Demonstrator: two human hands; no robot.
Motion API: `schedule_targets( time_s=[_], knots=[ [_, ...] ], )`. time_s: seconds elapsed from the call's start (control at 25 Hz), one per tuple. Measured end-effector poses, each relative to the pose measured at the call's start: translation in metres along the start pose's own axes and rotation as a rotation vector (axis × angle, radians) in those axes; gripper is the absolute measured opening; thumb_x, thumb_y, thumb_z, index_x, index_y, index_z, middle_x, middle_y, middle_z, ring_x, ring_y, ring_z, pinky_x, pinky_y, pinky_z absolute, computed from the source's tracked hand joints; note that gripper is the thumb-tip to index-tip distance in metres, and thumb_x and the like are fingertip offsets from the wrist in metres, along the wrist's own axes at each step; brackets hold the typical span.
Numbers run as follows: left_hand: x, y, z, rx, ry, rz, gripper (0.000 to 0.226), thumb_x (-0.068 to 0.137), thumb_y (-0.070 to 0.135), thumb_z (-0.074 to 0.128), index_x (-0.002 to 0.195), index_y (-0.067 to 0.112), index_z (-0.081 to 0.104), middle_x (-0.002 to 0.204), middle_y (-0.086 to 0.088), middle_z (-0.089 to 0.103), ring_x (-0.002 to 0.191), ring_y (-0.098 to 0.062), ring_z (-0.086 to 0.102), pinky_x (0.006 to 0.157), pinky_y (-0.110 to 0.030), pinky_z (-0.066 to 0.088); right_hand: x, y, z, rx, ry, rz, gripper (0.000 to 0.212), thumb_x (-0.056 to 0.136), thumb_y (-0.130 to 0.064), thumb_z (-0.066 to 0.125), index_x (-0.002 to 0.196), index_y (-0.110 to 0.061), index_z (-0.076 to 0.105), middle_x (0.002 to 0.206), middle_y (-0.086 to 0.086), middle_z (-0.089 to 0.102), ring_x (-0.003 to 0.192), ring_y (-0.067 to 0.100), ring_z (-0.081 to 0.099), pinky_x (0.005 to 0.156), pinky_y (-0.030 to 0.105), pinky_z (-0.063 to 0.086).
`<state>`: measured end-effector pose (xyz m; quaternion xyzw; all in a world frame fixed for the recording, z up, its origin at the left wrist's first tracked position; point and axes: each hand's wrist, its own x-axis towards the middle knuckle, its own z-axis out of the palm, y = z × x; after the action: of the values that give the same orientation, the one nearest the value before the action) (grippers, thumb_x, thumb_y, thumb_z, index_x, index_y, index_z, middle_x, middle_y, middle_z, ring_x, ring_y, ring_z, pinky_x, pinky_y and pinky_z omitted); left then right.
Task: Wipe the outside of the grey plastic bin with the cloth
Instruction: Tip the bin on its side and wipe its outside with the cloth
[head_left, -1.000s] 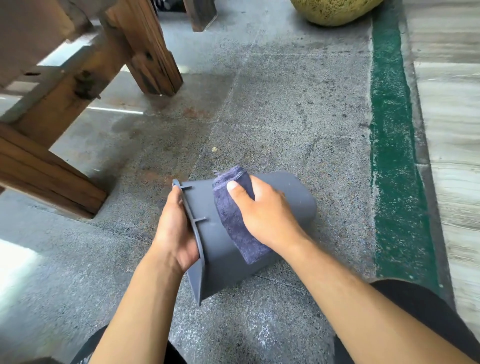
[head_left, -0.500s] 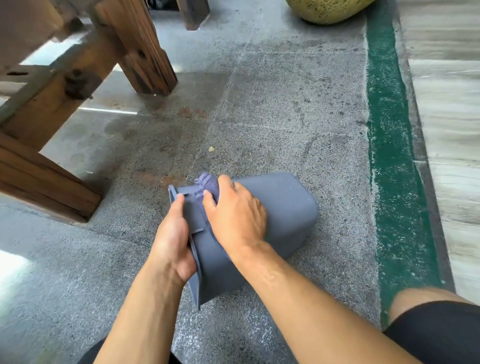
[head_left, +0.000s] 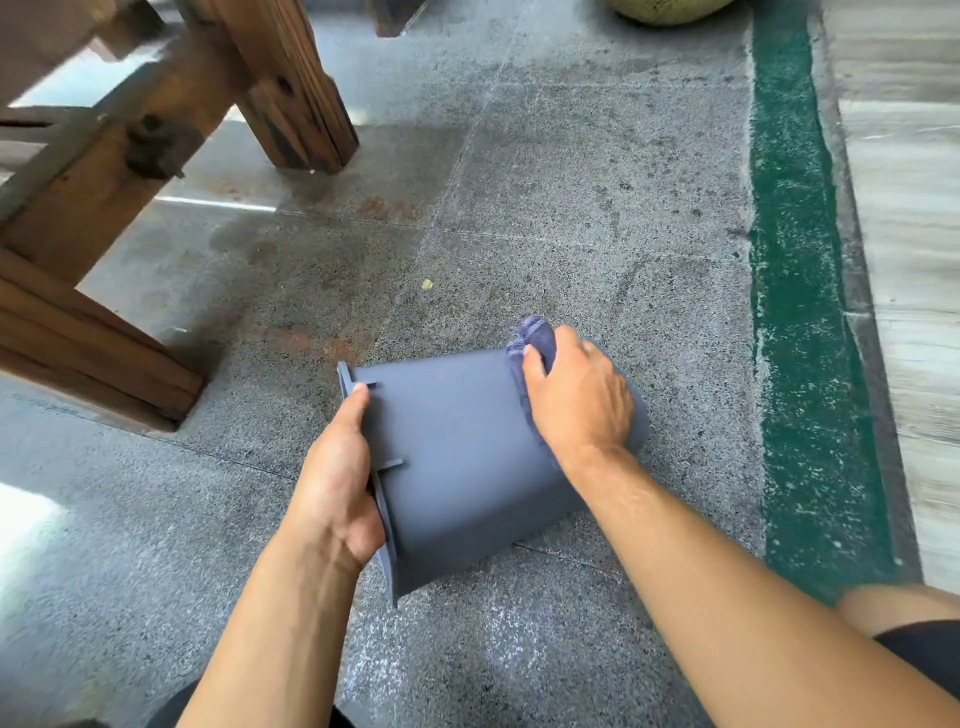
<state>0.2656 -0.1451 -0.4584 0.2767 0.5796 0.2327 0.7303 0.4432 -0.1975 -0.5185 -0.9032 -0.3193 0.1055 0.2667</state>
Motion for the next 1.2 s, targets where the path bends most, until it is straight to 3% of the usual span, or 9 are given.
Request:
schedule_targets(
  time_s=[0.16, 0.36, 0.48, 0.6, 0.76, 0.92, 1.08, 1.2],
  knots=[
    [0.002, 0.002, -0.002, 0.008, -0.026, 0.013, 0.043, 0.103, 0.041, 0.047, 0.126, 0.011, 0.068, 0.101, -0.012, 0.08, 0.08, -0.026, 0.079, 0.068, -0.038, 0.059, 0.014, 0.041, -0.002, 0.009, 0.078, 0.117, 0.033, 0.1, -0.049, 0.048, 0.112, -0.02, 0.058, 0.11, 0.014, 0.069, 0.095, 0.038, 0.068, 0.074, 0.041, 0.049],
    [0.003, 0.006, -0.001, -0.006, -0.078, 0.038, 0.035, 0.102, 0.033, 0.046, 0.113, 0.01, 0.07, 0.093, -0.012, 0.081, 0.075, -0.027, 0.078, 0.074, -0.041, 0.054, 0.027, 0.072, 0.001, 0.068, 0.146, 0.237, 0.035, 0.099, -0.05, 0.051, 0.11, -0.019, 0.06, 0.101, 0.016, 0.07, 0.091, 0.038, 0.067, 0.077, 0.043, 0.054],
    [0.002, 0.004, -0.003, 0.001, -0.097, 0.025, 0.036, 0.101, 0.032, 0.045, 0.115, 0.009, 0.07, 0.103, -0.014, 0.08, 0.082, -0.029, 0.078, 0.08, -0.043, 0.054, 0.03, 0.075, 0.0, 0.092, 0.151, 0.274, 0.034, 0.099, -0.047, 0.052, 0.111, -0.016, 0.062, 0.104, 0.018, 0.069, 0.097, 0.039, 0.065, 0.077, 0.042, 0.049],
    [0.002, 0.007, -0.006, 0.006, -0.108, 0.05, 0.033, 0.091, 0.026, 0.04, 0.107, 0.011, 0.065, 0.091, -0.013, 0.076, 0.073, -0.03, 0.073, 0.076, -0.039, 0.053, 0.035, 0.09, -0.002, 0.124, 0.118, 0.399, 0.033, 0.098, -0.045, 0.055, 0.11, -0.015, 0.065, 0.108, 0.02, 0.07, 0.102, 0.04, 0.065, 0.078, 0.04, 0.047],
    [0.003, 0.008, -0.012, 0.039, -0.09, 0.035, 0.044, 0.088, 0.048, 0.043, 0.11, 0.014, 0.062, 0.096, -0.015, 0.069, 0.078, -0.031, 0.067, 0.078, -0.036, 0.054, 0.028, 0.106, -0.012, 0.178, 0.1, 0.519, 0.031, 0.095, -0.041, 0.061, 0.109, -0.014, 0.067, 0.112, 0.021, 0.07, 0.106, 0.041, 0.064, 0.087, 0.043, 0.051],
    [0.003, 0.009, -0.01, 0.075, -0.076, -0.021, 0.053, 0.094, 0.052, 0.042, 0.117, 0.011, 0.068, 0.111, -0.021, 0.073, 0.087, -0.031, 0.071, 0.084, -0.038, 0.055, 0.023, 0.072, -0.025, 0.19, 0.208, 0.334, 0.03, 0.09, -0.041, 0.06, 0.099, -0.013, 0.066, 0.104, 0.017, 0.07, 0.098, 0.039, 0.063, 0.076, 0.041, 0.047],
    [-0.001, 0.011, -0.006, 0.112, -0.08, -0.042, 0.045, 0.09, 0.039, 0.041, 0.078, 0.01, 0.073, 0.075, -0.013, 0.073, 0.062, -0.029, 0.069, 0.075, -0.035, 0.055, 0.021, 0.021, -0.046, 0.321, 0.094, 0.169, 0.023, 0.086, -0.037, 0.06, 0.08, -0.015, 0.06, 0.081, 0.007, 0.067, 0.084, 0.035, 0.061, 0.069, 0.036, 0.043],
    [-0.006, 0.005, 0.0, 0.132, -0.063, -0.058, 0.046, 0.09, 0.048, 0.045, 0.072, 0.014, 0.07, 0.071, -0.011, 0.07, 0.059, -0.028, 0.065, 0.068, -0.031, 0.055, 0.002, -0.015, -0.055, 0.448, 0.033, 0.082, 0.015, 0.086, -0.031, 0.063, 0.096, -0.02, 0.063, 0.09, 0.004, 0.069, 0.087, 0.029, 0.06, 0.075, 0.034, 0.043]
  ],
)
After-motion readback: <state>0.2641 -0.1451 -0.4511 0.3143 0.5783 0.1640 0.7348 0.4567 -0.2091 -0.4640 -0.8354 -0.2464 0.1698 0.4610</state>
